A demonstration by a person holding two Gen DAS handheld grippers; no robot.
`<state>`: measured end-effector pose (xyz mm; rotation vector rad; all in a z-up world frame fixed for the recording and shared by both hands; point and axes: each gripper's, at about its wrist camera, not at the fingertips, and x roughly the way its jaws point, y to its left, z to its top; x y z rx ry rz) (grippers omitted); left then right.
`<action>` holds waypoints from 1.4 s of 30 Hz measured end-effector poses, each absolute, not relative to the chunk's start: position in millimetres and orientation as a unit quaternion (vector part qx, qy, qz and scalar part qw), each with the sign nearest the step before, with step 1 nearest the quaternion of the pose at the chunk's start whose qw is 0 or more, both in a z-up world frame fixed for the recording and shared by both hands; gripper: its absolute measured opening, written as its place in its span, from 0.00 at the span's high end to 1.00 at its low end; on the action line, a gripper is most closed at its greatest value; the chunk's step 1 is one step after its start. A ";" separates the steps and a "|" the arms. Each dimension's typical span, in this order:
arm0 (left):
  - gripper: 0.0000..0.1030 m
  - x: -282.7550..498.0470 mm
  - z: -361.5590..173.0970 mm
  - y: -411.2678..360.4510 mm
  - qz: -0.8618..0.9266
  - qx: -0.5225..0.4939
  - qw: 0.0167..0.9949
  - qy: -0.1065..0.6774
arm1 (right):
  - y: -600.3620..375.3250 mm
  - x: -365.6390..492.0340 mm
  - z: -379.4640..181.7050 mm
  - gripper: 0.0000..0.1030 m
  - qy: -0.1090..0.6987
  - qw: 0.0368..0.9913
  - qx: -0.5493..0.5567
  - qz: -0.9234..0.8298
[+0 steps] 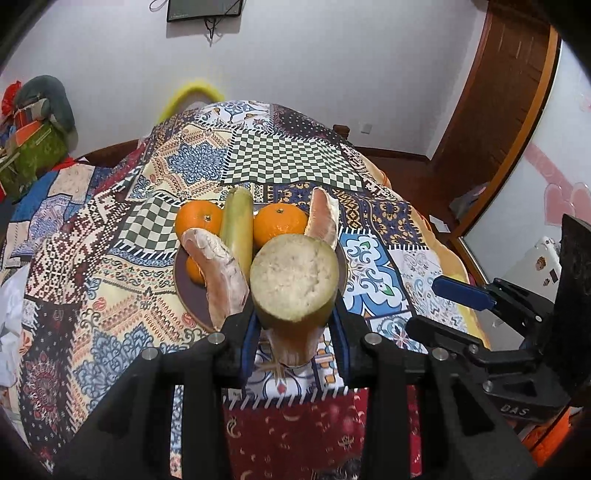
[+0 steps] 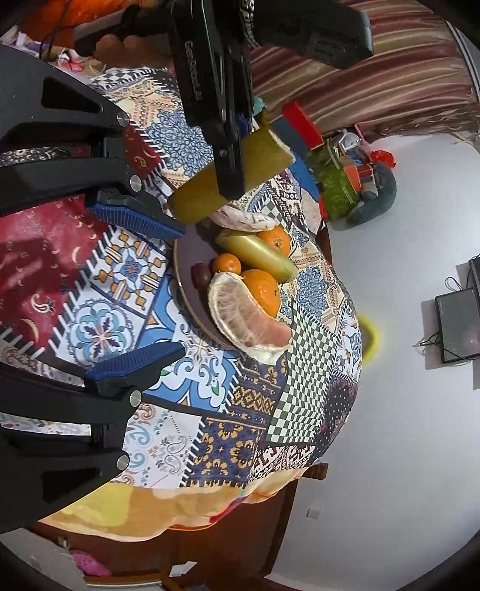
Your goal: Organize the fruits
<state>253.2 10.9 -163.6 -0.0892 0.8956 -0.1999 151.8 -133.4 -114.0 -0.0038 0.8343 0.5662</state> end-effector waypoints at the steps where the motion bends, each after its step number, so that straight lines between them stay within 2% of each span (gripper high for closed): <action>1: 0.66 256.4 -166.2 10.9 -0.097 -0.044 0.894 0.435 | -133.3 153.6 -114.5 0.48 0.400 0.875 0.000 0.272; 29: 0.66 309.4 -193.9 8.7 -0.082 -0.035 0.892 0.443 | -137.5 187.8 -125.6 0.47 0.398 0.875 0.021 0.275; 34: 0.66 294.0 -179.7 12.7 -0.081 -0.047 0.898 0.430 | -137.5 184.8 -116.8 0.47 0.391 0.878 0.021 0.275; 42: 0.66 238.4 -126.7 21.4 -0.061 -0.048 0.927 0.367 | -134.8 157.8 -74.3 0.47 0.346 0.895 0.012 0.283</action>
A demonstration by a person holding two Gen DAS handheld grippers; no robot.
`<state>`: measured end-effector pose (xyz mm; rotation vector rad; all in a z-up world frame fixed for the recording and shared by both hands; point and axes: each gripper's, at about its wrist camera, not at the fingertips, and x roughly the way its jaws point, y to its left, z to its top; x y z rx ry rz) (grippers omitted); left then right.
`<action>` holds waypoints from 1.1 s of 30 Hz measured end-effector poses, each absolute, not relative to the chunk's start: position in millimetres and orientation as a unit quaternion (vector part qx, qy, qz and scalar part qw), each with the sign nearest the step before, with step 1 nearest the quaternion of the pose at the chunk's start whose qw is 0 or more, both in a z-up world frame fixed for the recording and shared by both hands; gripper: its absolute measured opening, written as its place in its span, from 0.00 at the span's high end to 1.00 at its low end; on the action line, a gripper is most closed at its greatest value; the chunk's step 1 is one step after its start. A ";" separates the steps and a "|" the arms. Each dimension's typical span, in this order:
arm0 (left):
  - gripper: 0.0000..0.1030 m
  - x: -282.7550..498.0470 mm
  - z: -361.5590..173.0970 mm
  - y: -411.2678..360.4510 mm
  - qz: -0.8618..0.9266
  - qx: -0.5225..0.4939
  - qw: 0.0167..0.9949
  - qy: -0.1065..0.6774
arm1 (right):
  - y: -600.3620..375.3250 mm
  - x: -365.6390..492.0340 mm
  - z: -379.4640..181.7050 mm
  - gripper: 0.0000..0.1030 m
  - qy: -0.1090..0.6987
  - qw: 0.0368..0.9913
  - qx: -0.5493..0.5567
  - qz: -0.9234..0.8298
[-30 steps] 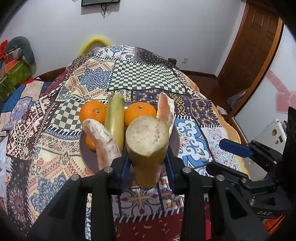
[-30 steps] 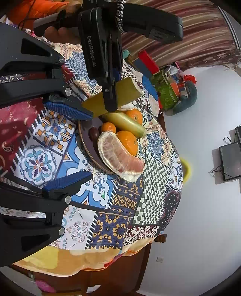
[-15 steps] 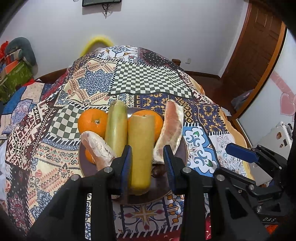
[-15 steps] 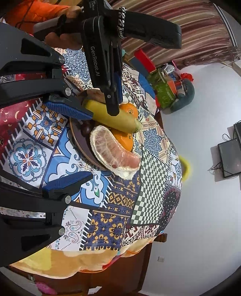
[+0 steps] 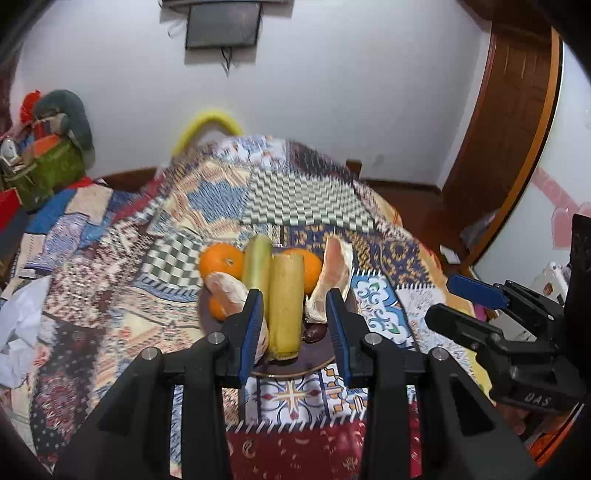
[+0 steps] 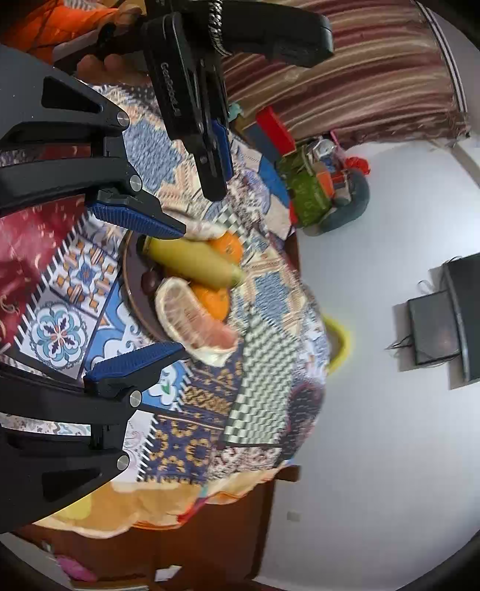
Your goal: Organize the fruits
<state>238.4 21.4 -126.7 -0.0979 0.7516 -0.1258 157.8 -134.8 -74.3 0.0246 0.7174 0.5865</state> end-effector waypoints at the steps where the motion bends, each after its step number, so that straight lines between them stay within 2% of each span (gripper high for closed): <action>1: 0.66 227.6 -117.4 23.5 -0.058 -0.049 0.931 0.356 | -134.0 151.1 -65.7 0.47 0.336 0.898 0.009 0.284; 6: 0.66 186.6 -80.8 28.9 -0.054 -0.055 0.949 0.307 | -133.8 126.4 -34.6 0.42 0.296 0.911 0.003 0.287; 13: 0.66 128.7 -35.4 28.5 -0.047 -0.052 0.970 0.233 | -133.7 80.4 12.5 0.40 0.216 0.936 -0.006 0.277; 23: 0.65 67.9 1.9 26.0 -0.032 -0.042 0.987 0.153 | -141.2 37.0 52.8 0.38 0.138 0.953 0.014 0.269; 27: 0.56 54.8 6.2 24.6 -0.018 -0.037 0.990 0.137 | -140.8 27.7 56.3 0.31 0.117 0.955 0.018 0.270; 30: 0.53 47.3 7.8 25.3 -0.013 -0.035 0.991 0.130 | -138.3 24.5 56.0 0.26 0.109 0.957 0.018 0.267; 33: 0.39 43.0 8.9 24.9 -0.009 -0.033 0.992 0.123 | -137.0 24.8 53.8 0.18 0.105 0.959 0.019 0.262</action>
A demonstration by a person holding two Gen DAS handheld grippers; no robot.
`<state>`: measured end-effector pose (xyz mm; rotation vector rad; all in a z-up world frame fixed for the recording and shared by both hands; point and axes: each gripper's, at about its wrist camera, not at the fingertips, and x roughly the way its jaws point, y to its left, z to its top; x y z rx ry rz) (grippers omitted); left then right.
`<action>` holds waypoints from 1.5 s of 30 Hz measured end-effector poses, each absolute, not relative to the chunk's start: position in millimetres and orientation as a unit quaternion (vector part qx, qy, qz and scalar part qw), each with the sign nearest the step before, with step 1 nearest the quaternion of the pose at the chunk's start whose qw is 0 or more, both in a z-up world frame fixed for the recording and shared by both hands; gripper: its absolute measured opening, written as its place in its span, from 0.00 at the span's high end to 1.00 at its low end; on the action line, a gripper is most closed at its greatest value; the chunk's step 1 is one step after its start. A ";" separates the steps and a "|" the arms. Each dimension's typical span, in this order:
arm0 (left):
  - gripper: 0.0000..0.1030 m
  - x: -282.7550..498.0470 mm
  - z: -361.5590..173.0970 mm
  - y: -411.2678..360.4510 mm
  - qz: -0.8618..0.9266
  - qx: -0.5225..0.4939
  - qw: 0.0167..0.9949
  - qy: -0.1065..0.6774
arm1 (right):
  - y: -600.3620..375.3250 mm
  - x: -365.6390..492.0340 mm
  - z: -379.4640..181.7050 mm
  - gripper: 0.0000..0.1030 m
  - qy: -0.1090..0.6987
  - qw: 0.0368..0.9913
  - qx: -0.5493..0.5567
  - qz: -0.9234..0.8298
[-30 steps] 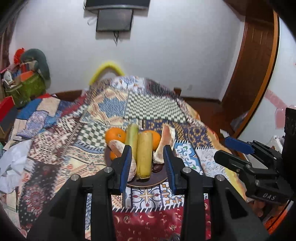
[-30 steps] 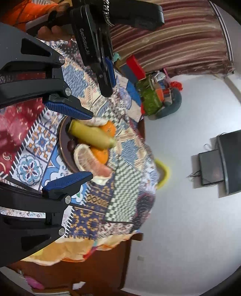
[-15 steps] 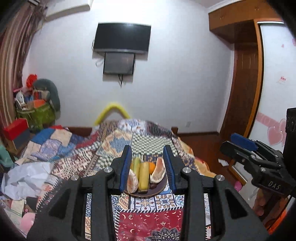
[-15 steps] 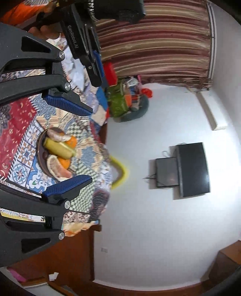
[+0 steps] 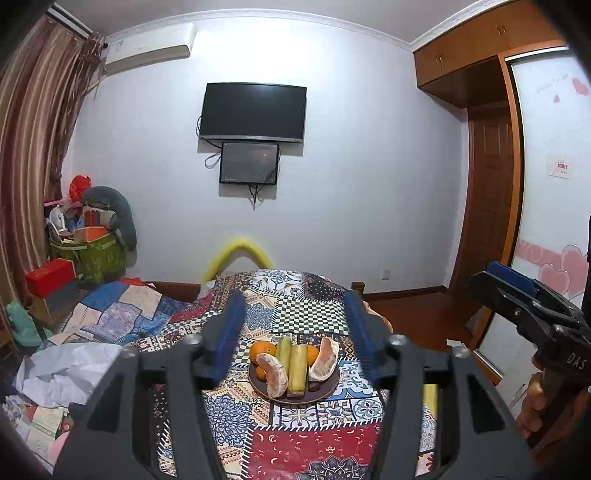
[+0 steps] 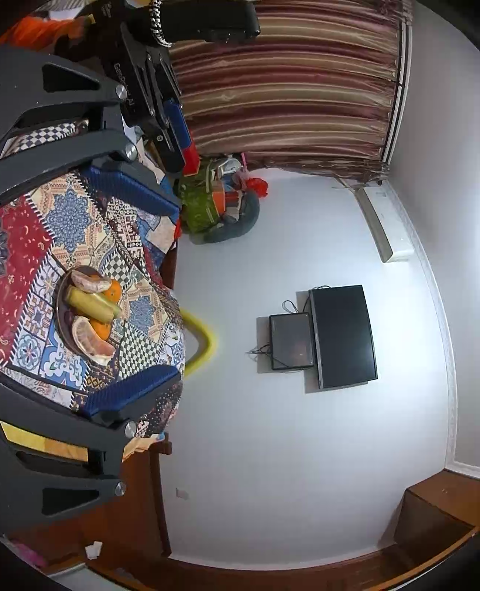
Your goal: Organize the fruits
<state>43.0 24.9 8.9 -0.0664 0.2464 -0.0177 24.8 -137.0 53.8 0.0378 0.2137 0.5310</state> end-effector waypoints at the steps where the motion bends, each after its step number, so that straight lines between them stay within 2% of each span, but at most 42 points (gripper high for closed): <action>1: 0.38 41.8 9.0 24.9 -0.007 -0.033 0.992 0.119 | -136.9 24.6 53.4 0.17 0.104 0.960 0.019 0.259; 3: 0.37 38.8 10.2 23.7 -0.003 -0.027 0.993 0.113 | -136.5 24.2 52.9 0.14 0.105 0.961 0.020 0.255; 6: 0.32 38.2 9.6 24.4 -0.004 -0.028 0.993 0.112 | -137.6 20.0 52.3 0.01 0.107 0.962 0.026 0.249; 7: 0.31 37.8 9.6 24.7 -0.003 -0.028 0.993 0.112 | -137.7 20.2 51.9 0.00 0.105 0.963 0.028 0.246; 8: 0.30 37.1 9.6 24.6 -0.002 -0.028 0.993 0.112 | -139.6 14.2 53.2 0.00 0.103 0.964 0.028 0.243; 10: 0.22 38.0 9.6 24.0 0.000 -0.029 0.993 0.113 | -141.4 12.3 52.8 0.00 0.103 0.965 0.027 0.239; 14: 0.17 32.9 9.7 22.3 0.001 -0.030 0.994 0.109 | -141.2 9.9 51.6 0.00 0.107 0.966 0.024 0.233; 16: 0.10 31.1 10.1 22.2 0.006 -0.029 0.994 0.106 | -141.9 9.7 51.4 0.00 0.107 0.967 0.025 0.231; 19: 0.04 29.0 11.1 20.7 0.011 -0.028 0.994 0.102 | -142.8 9.1 50.9 0.00 0.107 0.967 0.025 0.230; 45: 0.02 36.0 10.3 23.2 0.011 -0.037 0.993 0.111 | -146.7 4.8 54.7 0.00 0.105 0.972 0.021 0.211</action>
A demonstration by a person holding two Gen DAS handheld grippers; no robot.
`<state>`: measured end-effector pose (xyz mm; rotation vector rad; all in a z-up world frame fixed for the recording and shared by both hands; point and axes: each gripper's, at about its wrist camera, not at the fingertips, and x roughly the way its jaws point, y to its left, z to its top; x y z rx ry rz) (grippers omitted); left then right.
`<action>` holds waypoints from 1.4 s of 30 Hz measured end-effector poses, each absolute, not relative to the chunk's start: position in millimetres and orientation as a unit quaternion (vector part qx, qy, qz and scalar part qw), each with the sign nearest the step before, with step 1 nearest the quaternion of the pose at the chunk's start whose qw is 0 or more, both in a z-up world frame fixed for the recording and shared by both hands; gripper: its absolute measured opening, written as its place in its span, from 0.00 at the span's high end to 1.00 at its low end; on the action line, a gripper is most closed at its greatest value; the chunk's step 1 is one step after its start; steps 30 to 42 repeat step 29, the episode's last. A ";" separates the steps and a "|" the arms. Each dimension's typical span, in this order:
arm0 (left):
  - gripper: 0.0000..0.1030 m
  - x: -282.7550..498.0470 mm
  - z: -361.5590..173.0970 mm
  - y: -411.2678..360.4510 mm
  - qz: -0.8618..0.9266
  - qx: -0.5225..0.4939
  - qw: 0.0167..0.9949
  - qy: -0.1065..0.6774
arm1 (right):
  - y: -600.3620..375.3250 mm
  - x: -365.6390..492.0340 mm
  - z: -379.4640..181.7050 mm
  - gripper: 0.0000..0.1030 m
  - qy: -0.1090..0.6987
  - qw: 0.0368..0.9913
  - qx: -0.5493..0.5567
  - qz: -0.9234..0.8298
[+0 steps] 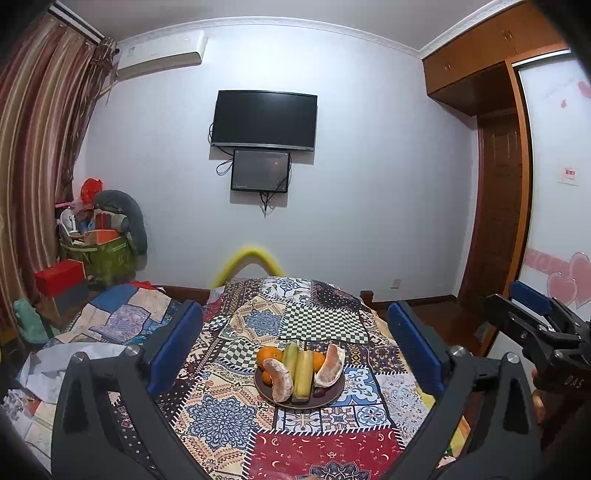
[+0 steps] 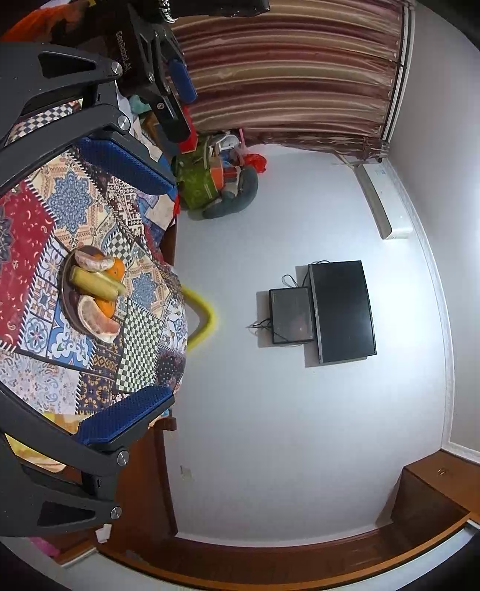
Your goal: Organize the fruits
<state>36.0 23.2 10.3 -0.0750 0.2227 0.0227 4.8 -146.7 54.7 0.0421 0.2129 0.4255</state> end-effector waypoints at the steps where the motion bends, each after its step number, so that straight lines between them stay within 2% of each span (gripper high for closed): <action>1: 0.02 36.0 10.3 22.6 0.009 -0.036 0.993 0.111 | -146.7 5.5 54.1 0.00 0.106 0.972 0.021 0.211; 42: 0.02 39.9 8.3 17.4 -0.009 -0.031 0.993 0.113 | -147.8 9.5 50.9 0.00 0.113 0.972 0.021 0.207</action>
